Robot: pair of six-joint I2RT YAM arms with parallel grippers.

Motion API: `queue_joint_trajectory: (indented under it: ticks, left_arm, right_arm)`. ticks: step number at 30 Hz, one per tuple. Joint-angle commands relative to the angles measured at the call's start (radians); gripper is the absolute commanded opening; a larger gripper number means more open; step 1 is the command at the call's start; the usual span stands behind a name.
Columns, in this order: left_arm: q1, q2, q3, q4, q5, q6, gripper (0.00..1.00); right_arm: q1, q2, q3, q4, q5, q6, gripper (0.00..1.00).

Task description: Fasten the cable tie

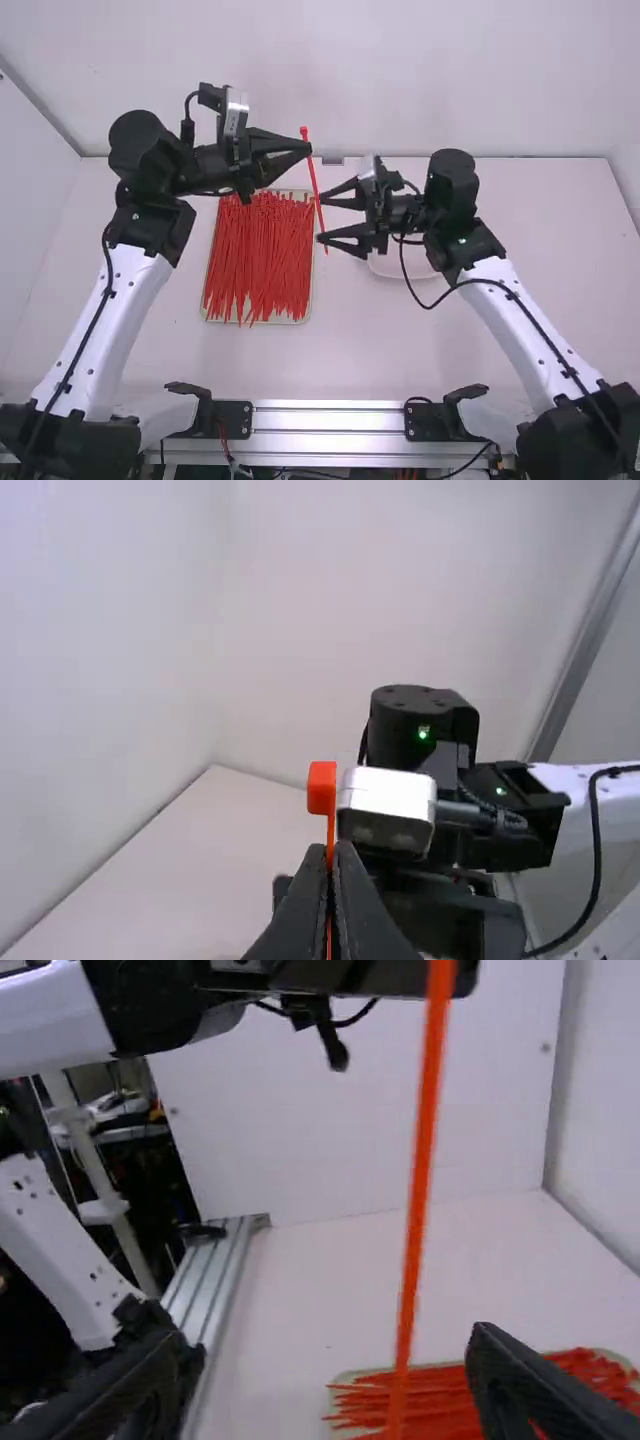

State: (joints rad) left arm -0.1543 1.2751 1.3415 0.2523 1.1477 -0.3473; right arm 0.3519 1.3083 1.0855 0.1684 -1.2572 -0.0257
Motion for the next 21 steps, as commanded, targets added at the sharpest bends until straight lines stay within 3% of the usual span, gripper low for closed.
queue_joint_trajectory:
  ticks: [1, 3, 6, 7, 8, 9, 17, 19, 21]
  left_arm:
    - [-0.003, 0.018, -0.005, 0.003, 0.002, -0.003, 0.02]
    - [-0.002, 0.019, -0.005, 0.003, 0.016, -0.003, 0.02]
    - [-0.003, 0.019, -0.005, 0.0, 0.014, -0.003, 0.02]
    - [-0.003, 0.019, -0.005, 0.005, 0.013, -0.003, 0.02]
    - [-0.003, 0.019, -0.005, 0.005, 0.012, -0.003, 0.02]
    - [-0.003, 0.019, -0.005, 0.01, 0.013, -0.003, 0.02]
    - [-0.002, 0.019, -0.005, 0.015, 0.014, -0.004, 0.02]
    - [-0.002, 0.019, -0.005, 0.026, 0.014, -0.015, 0.13]
    - [-0.002, 0.019, -0.005, 0.043, 0.015, -0.04, 0.15]
  right_arm:
    - [0.016, 0.001, 0.026, 0.001, 0.01, 0.007, 0.6]
    - [0.028, 0.0, 0.026, -0.01, 0.042, 0.002, 0.42]
    - [0.037, -0.001, 0.026, -0.016, 0.068, 0.0, 0.27]
    - [0.043, -0.001, 0.026, -0.015, 0.078, 0.0, 0.15]
    - [0.043, -0.001, 0.026, -0.015, 0.078, 0.0, 0.13]
    - [0.047, -0.001, 0.026, -0.015, 0.085, 0.0, 0.01]
    - [0.047, -0.001, 0.026, -0.015, 0.11, 0.0, 0.0]
    - [0.047, -0.001, 0.026, -0.014, 0.114, -0.001, 0.0]
    - [0.047, -0.001, 0.026, -0.01, 0.113, -0.001, 0.0]
